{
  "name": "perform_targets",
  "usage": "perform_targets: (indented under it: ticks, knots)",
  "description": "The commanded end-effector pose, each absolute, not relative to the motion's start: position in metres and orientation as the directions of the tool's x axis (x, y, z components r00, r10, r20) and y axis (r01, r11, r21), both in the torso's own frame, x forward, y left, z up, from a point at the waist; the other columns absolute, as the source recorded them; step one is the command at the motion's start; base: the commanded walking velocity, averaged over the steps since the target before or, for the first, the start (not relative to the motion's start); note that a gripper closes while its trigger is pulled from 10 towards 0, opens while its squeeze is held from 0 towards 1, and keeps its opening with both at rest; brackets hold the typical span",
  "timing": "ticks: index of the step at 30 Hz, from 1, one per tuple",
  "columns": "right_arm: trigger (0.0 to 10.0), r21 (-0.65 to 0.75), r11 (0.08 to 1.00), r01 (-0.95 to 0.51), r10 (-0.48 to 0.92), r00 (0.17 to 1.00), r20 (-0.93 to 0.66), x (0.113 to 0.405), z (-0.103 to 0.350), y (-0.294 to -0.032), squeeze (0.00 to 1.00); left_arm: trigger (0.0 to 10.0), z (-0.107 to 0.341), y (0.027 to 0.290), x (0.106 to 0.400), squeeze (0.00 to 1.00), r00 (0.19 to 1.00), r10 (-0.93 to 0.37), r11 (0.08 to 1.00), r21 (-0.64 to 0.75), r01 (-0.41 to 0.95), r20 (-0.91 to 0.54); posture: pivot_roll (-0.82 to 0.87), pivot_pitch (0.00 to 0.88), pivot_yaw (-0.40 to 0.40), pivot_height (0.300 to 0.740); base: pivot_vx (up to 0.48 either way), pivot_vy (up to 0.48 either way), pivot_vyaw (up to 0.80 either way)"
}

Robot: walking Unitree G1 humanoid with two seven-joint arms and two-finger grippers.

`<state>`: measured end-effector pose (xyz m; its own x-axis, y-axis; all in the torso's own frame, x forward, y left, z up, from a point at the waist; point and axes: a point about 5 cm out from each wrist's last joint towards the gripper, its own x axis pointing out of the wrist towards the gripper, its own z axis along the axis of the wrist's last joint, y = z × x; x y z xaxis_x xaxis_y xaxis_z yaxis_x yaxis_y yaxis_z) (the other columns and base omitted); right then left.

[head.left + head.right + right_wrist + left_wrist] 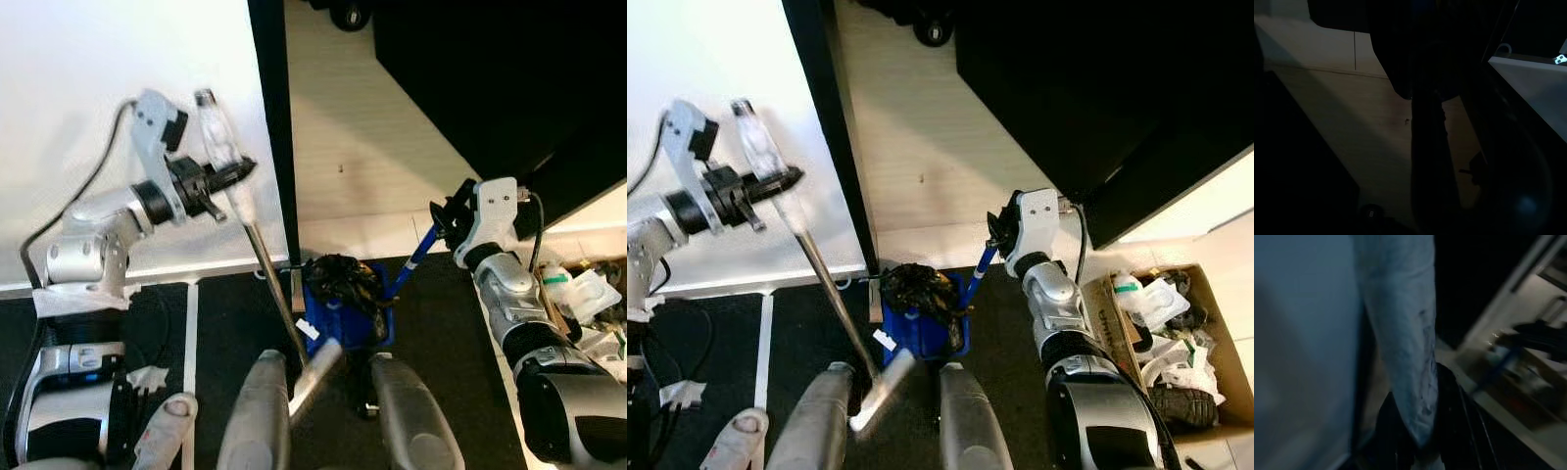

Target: Sweep floor

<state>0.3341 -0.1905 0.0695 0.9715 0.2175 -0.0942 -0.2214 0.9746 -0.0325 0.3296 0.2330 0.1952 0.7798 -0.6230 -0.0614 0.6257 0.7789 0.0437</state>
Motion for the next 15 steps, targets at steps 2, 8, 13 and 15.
perform_targets:
  ticks: [2,8,13,15]
  knots:
    - [10.0,-0.004,0.977,-0.214,0.21,0.961,-0.178,0.325,0.052,-0.193,0.0,10.0,0.22,0.24,0.334,0.0,0.83,-0.556,0.821,0.183,0.54,0.049,0.06,0.139,-0.013,0.74,0.0,0.0,0.0]
    - [10.0,0.003,0.977,-0.213,0.21,0.962,-0.175,0.325,0.052,-0.193,0.0,10.0,0.219,0.258,0.337,0.0,0.918,-0.392,0.904,0.207,0.373,0.058,0.05,0.141,-0.014,0.74,0.0,0.0,0.0]
    - [10.0,0.006,0.977,-0.214,0.212,0.961,-0.176,0.325,0.052,-0.193,0.0,10.0,0.218,0.269,0.336,0.0,0.943,-0.33,0.918,0.243,0.314,0.029,0.06,0.137,-0.015,0.74,0.0,0.0,0.0]
    - [10.0,0.011,0.977,-0.215,0.213,0.961,-0.178,0.325,0.052,-0.193,0.0,10.0,0.215,0.275,0.333,0.0,0.946,-0.323,0.917,0.25,0.309,0.015,0.06,0.132,-0.017,0.74,0.0,0.0,0.0]
